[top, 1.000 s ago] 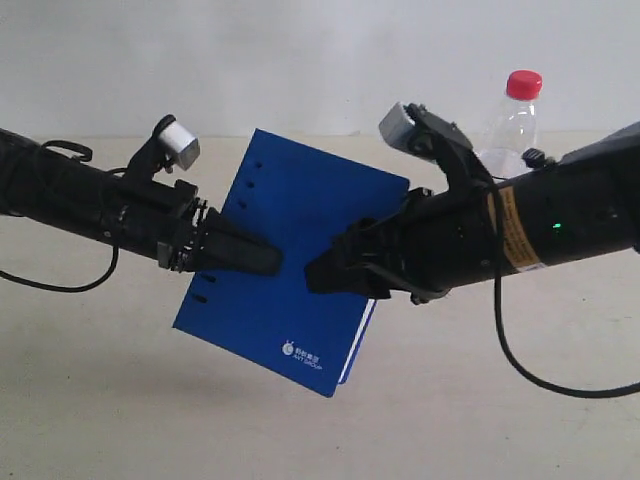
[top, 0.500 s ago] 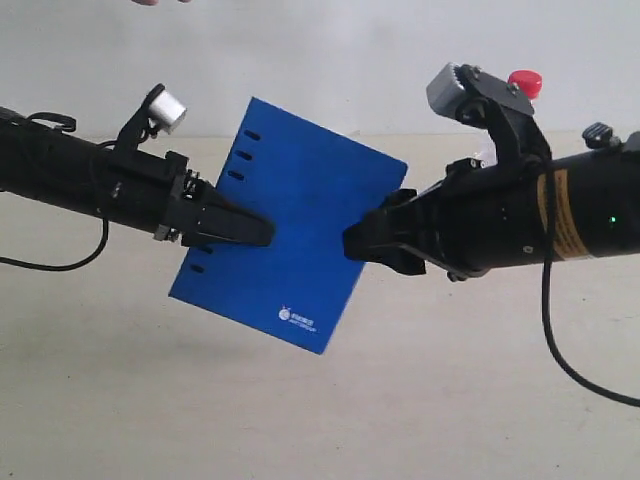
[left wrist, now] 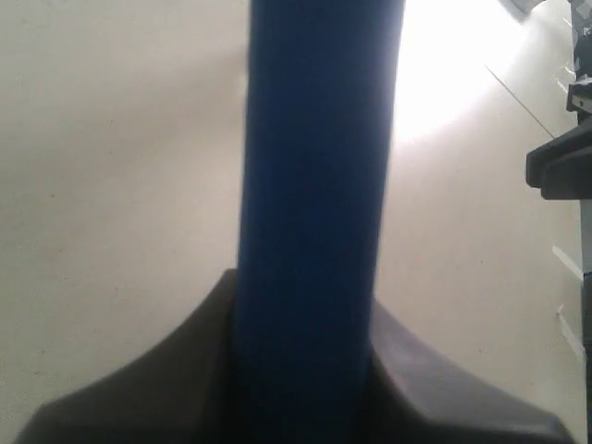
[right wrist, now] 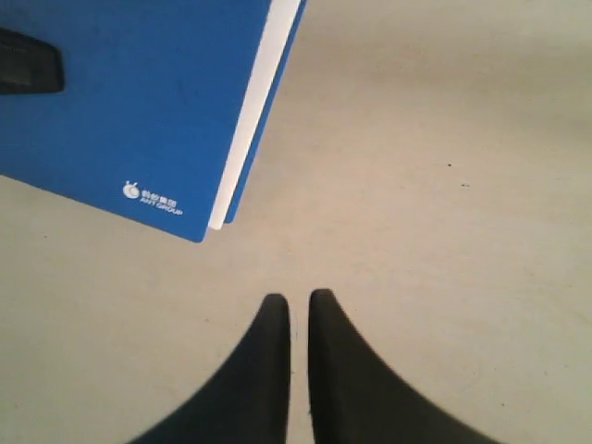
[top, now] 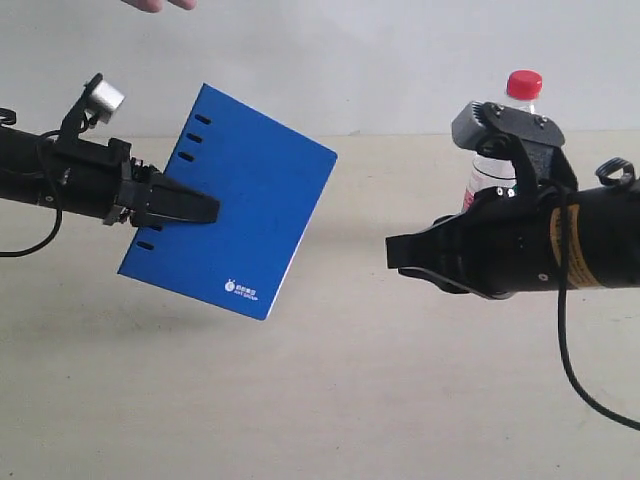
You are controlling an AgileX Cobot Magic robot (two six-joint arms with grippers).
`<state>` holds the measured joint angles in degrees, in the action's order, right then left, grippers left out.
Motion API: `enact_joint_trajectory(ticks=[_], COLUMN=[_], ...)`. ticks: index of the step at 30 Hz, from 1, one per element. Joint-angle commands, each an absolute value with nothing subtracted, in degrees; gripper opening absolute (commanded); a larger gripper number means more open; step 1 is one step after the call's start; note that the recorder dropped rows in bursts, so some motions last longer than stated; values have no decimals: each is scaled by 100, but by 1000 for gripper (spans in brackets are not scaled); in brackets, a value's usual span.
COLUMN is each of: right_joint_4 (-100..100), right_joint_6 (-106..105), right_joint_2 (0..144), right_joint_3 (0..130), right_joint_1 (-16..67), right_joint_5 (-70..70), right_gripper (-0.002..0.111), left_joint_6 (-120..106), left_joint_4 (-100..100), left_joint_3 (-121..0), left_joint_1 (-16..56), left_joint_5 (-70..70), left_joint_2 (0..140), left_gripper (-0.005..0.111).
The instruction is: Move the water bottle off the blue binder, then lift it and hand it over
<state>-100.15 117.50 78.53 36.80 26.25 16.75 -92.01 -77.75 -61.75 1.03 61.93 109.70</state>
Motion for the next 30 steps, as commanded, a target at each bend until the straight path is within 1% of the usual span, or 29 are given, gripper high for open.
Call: enact_joint_trajectory(ticks=[1, 6, 12, 20, 30], right_joint_4=[-9995, -9995, -9995, -9995, -9995], right_joint_6=[11814, 11801, 11801, 11801, 11811], right_joint_2=[7813, 7813, 7813, 7813, 7813], right_joint_3=[3662, 3662, 3662, 3662, 3662], right_joint_1=[2620, 2620, 2620, 2620, 2620], right_joint_5=[1435, 1396, 1481, 1757, 2052], right_gripper=[0, 0, 0, 0, 0], left_joint_6=[-9179, -8911, -8528, -8445, -8195], left_joint_4=[-8023, -8031, -8494, -9270, -9358], left_joint_3=[-6176, -6176, -6129, -6129, -6129], left_joint_1=[22, -175, -215, -202, -202], left_joint_5=[6500, 6366, 5496, 5215, 4545], left_joint_2=[10786, 10358, 9702, 9467, 9458], left_gripper=[4, 4, 4, 4, 4])
